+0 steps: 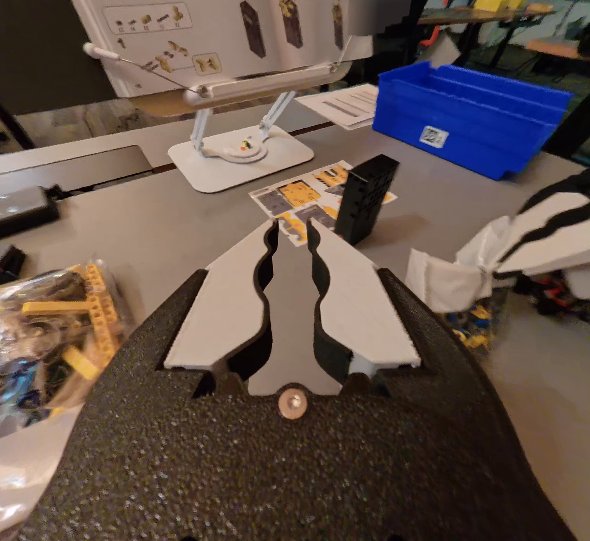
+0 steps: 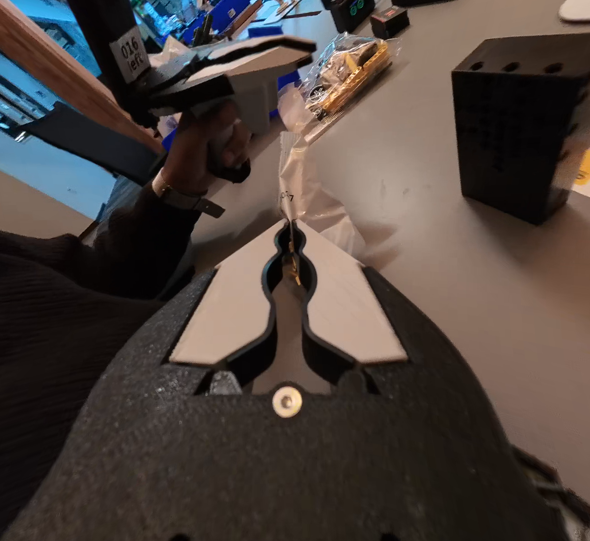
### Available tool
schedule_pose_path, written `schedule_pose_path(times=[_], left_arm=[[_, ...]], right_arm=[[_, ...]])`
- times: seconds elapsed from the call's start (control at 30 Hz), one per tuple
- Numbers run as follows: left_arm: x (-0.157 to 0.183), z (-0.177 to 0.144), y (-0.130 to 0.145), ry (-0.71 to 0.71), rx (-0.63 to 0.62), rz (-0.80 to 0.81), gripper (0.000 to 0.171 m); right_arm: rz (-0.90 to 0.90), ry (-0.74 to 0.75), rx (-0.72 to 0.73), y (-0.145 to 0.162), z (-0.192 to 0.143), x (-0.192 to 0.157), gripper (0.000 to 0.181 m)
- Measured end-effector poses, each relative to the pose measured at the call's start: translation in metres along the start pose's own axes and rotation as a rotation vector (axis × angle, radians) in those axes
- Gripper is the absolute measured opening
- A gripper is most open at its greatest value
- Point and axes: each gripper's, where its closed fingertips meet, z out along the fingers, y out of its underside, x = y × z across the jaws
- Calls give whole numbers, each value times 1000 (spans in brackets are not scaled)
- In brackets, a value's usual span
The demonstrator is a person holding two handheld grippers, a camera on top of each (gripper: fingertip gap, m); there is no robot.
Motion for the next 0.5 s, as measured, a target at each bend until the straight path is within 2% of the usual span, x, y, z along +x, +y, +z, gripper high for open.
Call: schedule_pose_path(times=[0.1,0.23,0.37,0.5], left_arm=[[36,-16,7,190,24,-85,17],[82,-47,17,472,45,-219,18],[90,-65,41,470,-8,-208,20],[94,-74,55,460,-21,-232,25]], right_arm=[[10,40,21,7,-12,-3,0],[48,0,64,10,-17,-19,0],[119,-78,114,-1,-13,-36,0],[165,-141,86,-4,4,-45,0]])
